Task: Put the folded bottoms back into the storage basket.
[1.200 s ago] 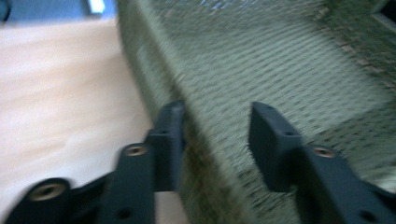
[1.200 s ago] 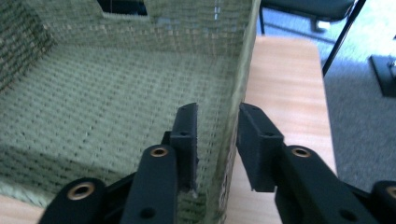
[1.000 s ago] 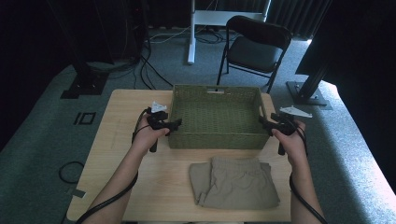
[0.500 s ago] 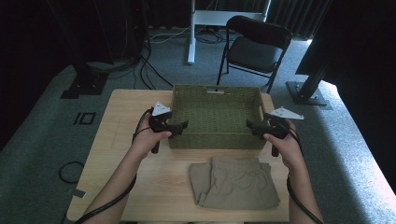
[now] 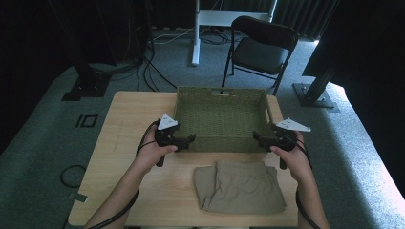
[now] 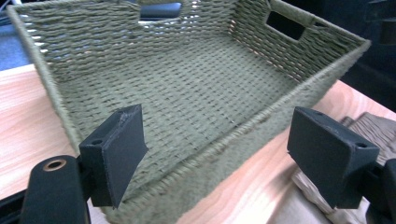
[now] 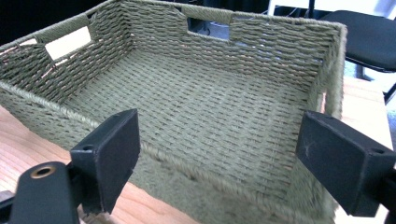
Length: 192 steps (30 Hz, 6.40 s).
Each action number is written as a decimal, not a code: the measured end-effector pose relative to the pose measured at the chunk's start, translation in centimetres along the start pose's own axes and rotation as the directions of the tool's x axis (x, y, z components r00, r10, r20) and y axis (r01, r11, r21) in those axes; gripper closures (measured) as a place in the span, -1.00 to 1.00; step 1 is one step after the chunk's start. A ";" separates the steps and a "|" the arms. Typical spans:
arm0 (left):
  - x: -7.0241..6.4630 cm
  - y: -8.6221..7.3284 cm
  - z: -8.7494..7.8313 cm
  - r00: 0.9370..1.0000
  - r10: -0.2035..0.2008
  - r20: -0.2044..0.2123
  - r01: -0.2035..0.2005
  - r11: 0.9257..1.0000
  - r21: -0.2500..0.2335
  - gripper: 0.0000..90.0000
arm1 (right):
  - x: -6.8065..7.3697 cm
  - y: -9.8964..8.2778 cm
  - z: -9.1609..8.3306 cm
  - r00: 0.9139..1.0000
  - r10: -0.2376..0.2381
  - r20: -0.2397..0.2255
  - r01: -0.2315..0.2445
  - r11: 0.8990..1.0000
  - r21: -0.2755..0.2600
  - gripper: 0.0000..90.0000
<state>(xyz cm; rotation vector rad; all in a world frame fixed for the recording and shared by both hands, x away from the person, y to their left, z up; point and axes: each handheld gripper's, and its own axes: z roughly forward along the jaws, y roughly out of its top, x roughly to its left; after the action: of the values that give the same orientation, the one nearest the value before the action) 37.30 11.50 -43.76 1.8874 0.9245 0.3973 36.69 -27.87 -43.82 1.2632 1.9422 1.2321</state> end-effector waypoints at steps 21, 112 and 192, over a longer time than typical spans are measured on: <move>-4.1 -2.3 -0.6 0.996 0.031 0.079 -0.033 0.999 0.022 -0.55 | 0.0 -3.4 -2.8 0.999 0.026 0.020 -0.026 1.000 0.000 -0.70; -13.3 -10.9 7.5 0.982 0.137 0.132 -0.164 0.959 0.230 -0.29 | 3.6 -15.2 -4.2 0.998 0.024 -0.051 -0.010 0.965 0.263 0.55; -4.0 9.3 0.9 0.985 0.071 0.156 -0.068 0.997 -0.024 0.76 | 1.4 8.2 -3.7 0.973 0.072 -0.220 -0.072 0.997 0.006 0.78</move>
<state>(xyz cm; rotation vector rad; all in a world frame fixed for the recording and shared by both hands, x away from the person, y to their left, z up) 39.24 5.64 -35.70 1.9083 0.7493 0.2934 36.69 -26.83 -34.71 1.2509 2.0628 1.4649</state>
